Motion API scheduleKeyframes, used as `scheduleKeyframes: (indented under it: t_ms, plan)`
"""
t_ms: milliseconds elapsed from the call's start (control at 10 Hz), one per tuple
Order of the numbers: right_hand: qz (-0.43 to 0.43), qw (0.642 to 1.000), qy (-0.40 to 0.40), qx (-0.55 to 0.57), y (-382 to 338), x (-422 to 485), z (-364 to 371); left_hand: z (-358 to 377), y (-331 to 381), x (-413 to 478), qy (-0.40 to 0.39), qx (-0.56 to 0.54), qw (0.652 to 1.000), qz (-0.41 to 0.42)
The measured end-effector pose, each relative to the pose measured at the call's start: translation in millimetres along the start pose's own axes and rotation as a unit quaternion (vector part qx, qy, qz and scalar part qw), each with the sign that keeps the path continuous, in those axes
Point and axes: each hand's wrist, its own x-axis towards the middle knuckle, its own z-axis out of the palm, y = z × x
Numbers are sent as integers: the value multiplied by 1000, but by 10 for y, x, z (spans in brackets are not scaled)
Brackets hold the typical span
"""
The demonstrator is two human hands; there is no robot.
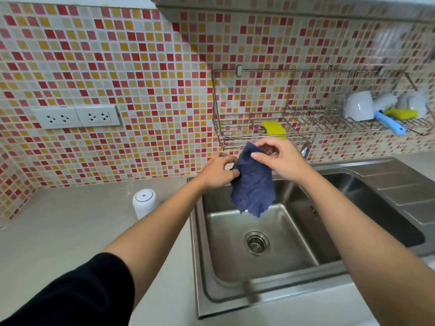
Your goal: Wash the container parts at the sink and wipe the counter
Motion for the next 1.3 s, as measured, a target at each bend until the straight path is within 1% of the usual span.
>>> scheduleKeyframes:
  t_ms: [100, 200, 300, 400, 500, 600, 700, 800, 900, 1000, 1100, 1200, 1300]
  plan:
    - [-24, 1000, 16, -3, 26, 143, -163, -113, 89, 177, 24, 41, 999, 15]
    - [-36, 997, 61, 29, 113, 407, -414, -452, 335, 443, 129, 88, 986, 52]
    - [-19, 992, 95, 79, 200, 656, -573, -725, 599, 644, 209, 159, 960, 98]
    - [0, 978, 147, 149, 308, 1047, -691, -963, 965, 935, 284, 256, 915, 126]
    - [9, 974, 166, 156, 391, 1246, -698, -1001, 1081, 1073, 298, 302, 900, 102]
    - [31, 982, 143, 119, 717, 1509, -643, -898, 1040, 1325, 254, 348, 901, 50]
    - [70, 992, 101, 29, 980, 1621, -564, -713, 893, 1515, 201, 394, 897, 7]
    - [100, 974, 22, -200, 1240, 1755, -449, -450, 672, 1869, 145, 500, 852, -56]
    - [71, 961, 12, -265, 1329, 1900, -443, -332, 599, 2093, 128, 533, 834, -68]
    - [32, 954, 14, -297, 1419, 2078, -470, -170, 518, 2260, 136, 498, 855, -44]
    - [16, 952, 11, -305, 1397, 2085, -500, -144, 525, 2184, 146, 452, 879, -42]
    - [9, 965, 4, -263, 1297, 1976, -449, -137, 550, 2013, 149, 421, 894, -42]
    - [-2, 965, -9, -262, 1211, 1902, -393, -166, 538, 1899, 152, 377, 912, -50]
